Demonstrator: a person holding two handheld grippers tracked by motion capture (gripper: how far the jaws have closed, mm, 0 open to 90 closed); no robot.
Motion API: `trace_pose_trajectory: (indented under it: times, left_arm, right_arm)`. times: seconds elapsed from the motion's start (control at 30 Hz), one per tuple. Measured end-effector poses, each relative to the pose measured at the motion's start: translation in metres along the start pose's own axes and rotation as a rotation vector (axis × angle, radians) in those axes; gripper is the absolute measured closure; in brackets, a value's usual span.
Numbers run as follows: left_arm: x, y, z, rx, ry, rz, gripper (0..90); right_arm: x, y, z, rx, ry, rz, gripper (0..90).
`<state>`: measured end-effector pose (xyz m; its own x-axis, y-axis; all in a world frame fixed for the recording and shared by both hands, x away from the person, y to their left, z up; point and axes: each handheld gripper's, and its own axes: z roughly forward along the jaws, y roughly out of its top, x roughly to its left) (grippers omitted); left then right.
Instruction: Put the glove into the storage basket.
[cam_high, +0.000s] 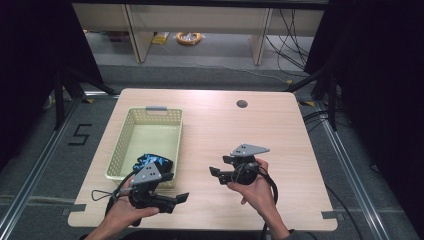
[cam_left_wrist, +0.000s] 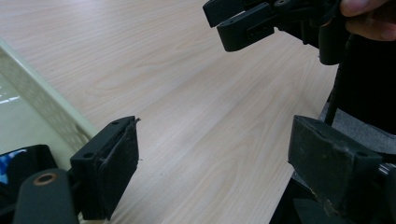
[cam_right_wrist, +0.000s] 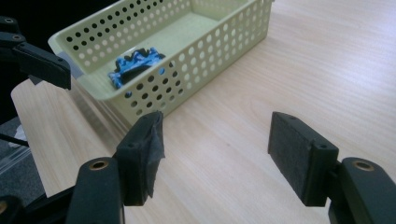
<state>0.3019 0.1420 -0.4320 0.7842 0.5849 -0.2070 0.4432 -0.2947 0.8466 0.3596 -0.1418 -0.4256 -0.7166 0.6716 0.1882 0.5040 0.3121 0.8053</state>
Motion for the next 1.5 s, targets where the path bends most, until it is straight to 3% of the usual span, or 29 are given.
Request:
trace_pose_trajectory:
  times: [0.03, 0.17, 0.3, 0.37, 0.43, 0.6, 0.63, 0.7, 0.73, 0.77, 0.9, 0.97, 1.0, 1.03, 1.1, 1.2, 1.23, 1.27, 1.33, 1.4, 1.43, 1.5]
  left_arm:
    - [0.000, -0.001, 0.002, 0.008, 0.006, 0.001, 15.8]
    - [-0.001, -0.004, 0.003, 0.012, 0.008, 0.009, 15.8]
    - [-0.002, -0.009, 0.006, 0.019, 0.003, 0.011, 15.9]
    - [-0.004, -0.012, 0.008, 0.016, 0.003, 0.004, 15.9]
    - [-0.006, -0.015, 0.010, 0.024, 0.010, 0.014, 15.9]
    - [-0.011, -0.022, 0.017, 0.033, -0.013, 0.011, 15.9]
    - [-0.012, -0.024, 0.018, 0.049, -0.012, 0.029, 15.9]
    - [-0.014, -0.026, 0.019, 0.051, -0.006, 0.055, 15.9]
    - [-0.014, -0.026, 0.019, 0.051, -0.006, 0.055, 15.9]
    - [-0.016, -0.028, 0.019, 0.053, -0.014, 0.069, 15.8]
    - [-0.018, -0.031, 0.019, 0.060, -0.025, 0.066, 15.8]
    - [-0.021, -0.035, 0.019, 0.064, -0.034, 0.070, 15.8]
    - [-0.021, -0.035, 0.019, 0.064, -0.034, 0.070, 15.8]
    - [-0.021, -0.036, 0.018, 0.082, -0.036, 0.087, 15.8]
    - [-0.024, -0.044, 0.022, 0.077, -0.059, 0.055, 15.7]
    - [-0.022, -0.049, 0.023, 0.082, -0.073, 0.079, 15.7]
    - [-0.020, -0.049, 0.022, 0.106, -0.064, 0.095, 15.7]
    - [-0.020, -0.049, 0.022, 0.106, -0.064, 0.095, 15.7]
    - [-0.022, -0.053, 0.024, 0.081, -0.073, 0.050, 15.5]
    - [-0.021, -0.056, 0.023, 0.096, -0.081, 0.047, 15.2]
    - [-0.019, -0.057, 0.024, 0.100, -0.075, 0.073, 15.2]
    - [-0.018, -0.059, 0.025, 0.100, -0.069, 0.074, 15.2]
  right_arm:
    - [0.002, -0.004, -0.003, 0.022, -0.016, 0.032, 36.5]
    - [-0.003, -0.010, -0.002, 0.005, -0.002, -0.007, 36.4]
    - [-0.002, -0.018, -0.008, 0.018, -0.021, 0.029, 36.4]
    - [-0.003, -0.020, -0.007, 0.008, -0.010, 0.015, 36.4]
    - [-0.001, -0.024, -0.010, 0.013, -0.010, 0.043, 36.3]
    - [-0.002, -0.029, -0.012, 0.009, -0.011, 0.029, 36.1]
    - [-0.002, -0.032, -0.012, 0.008, -0.009, 0.023, 36.0]
    - [0.002, -0.035, -0.016, 0.033, -0.022, 0.061, 36.0]
    - [0.002, -0.035, -0.016, 0.033, -0.022, 0.061, 36.0]
    - [-0.001, -0.037, -0.015, 0.018, -0.010, 0.030, 35.9]
    - [0.002, -0.041, -0.017, 0.020, -0.009, 0.045, 34.2]
    - [0.000, -0.044, -0.018, 0.012, -0.007, -0.002, 33.1]
    - [0.001, -0.046, -0.018, 0.011, -0.007, 0.028, 33.1]
    - [0.001, -0.046, -0.018, 0.011, -0.007, 0.028, 33.1]
    - [0.002, -0.050, -0.019, 0.011, -0.003, 0.027, 30.9]
    - [0.005, -0.054, -0.019, 0.032, 0.000, 0.042, 27.8]
    - [0.004, -0.056, -0.017, 0.022, 0.005, 0.028, 27.2]
    - [0.004, -0.056, -0.017, 0.022, 0.005, 0.028, 27.2]
    - [0.006, -0.058, -0.018, 0.030, -0.007, 0.034, 25.7]
    - [0.006, -0.062, -0.017, 0.035, 0.009, 0.033, 24.8]
    - [0.008, -0.063, -0.016, 0.032, 0.019, 0.048, 24.7]
    - [0.008, -0.065, -0.018, 0.046, 0.011, 0.045, 24.7]
